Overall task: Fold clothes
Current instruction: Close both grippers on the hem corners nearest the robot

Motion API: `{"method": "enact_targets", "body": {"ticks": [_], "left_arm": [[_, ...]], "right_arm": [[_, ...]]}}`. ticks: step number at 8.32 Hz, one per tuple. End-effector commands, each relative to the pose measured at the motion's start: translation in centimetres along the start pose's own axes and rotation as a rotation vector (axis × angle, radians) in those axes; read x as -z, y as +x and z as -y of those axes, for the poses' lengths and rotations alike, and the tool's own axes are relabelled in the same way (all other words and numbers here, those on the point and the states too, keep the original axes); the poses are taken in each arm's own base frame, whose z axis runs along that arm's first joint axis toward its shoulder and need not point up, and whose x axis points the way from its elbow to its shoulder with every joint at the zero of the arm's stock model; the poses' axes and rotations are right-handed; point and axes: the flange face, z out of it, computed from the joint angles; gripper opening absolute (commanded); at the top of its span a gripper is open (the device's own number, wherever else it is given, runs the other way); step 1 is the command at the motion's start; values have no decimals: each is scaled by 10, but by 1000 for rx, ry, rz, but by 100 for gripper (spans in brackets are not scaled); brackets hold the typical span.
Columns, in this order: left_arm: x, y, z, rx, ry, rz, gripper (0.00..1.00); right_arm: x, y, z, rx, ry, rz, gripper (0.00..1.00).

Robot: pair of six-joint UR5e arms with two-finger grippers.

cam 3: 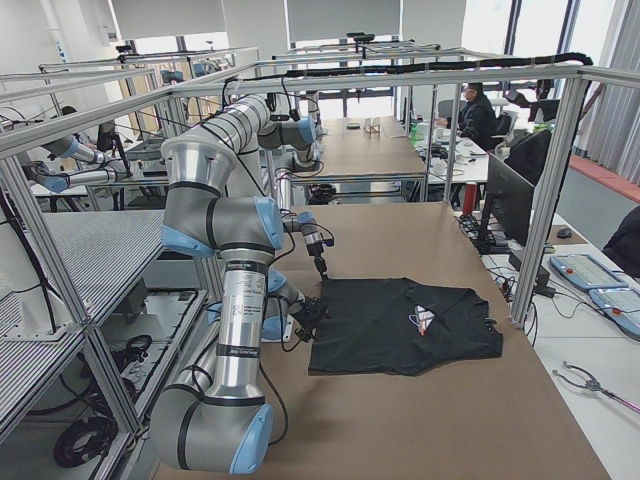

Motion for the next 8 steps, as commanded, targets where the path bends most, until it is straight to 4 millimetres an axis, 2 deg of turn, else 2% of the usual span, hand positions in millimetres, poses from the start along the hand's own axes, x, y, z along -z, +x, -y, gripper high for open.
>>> {"method": "enact_targets", "body": {"ticks": [1, 3, 4, 5, 6, 8], "left_arm": [[0, 0, 0, -3, 0, 0, 49], [0, -2, 0, -7, 2, 10, 49], [-1, -4, 1, -10, 5, 19, 42], [-1, -4, 1, -11, 5, 19, 20], [0, -7, 2, -14, 8, 24, 3], [1, -6, 3, -20, 9, 22, 0]], "right_arm": [[0, 1, 0, 4, 1, -2, 94], [0, 1, 0, 4, 1, -2, 94], [0, 1, 1, 4, 1, -3, 94], [0, 1, 1, 6, 1, -3, 94], [0, 1, 0, 6, 0, -3, 94], [0, 1, 0, 7, 0, -4, 94]]}}
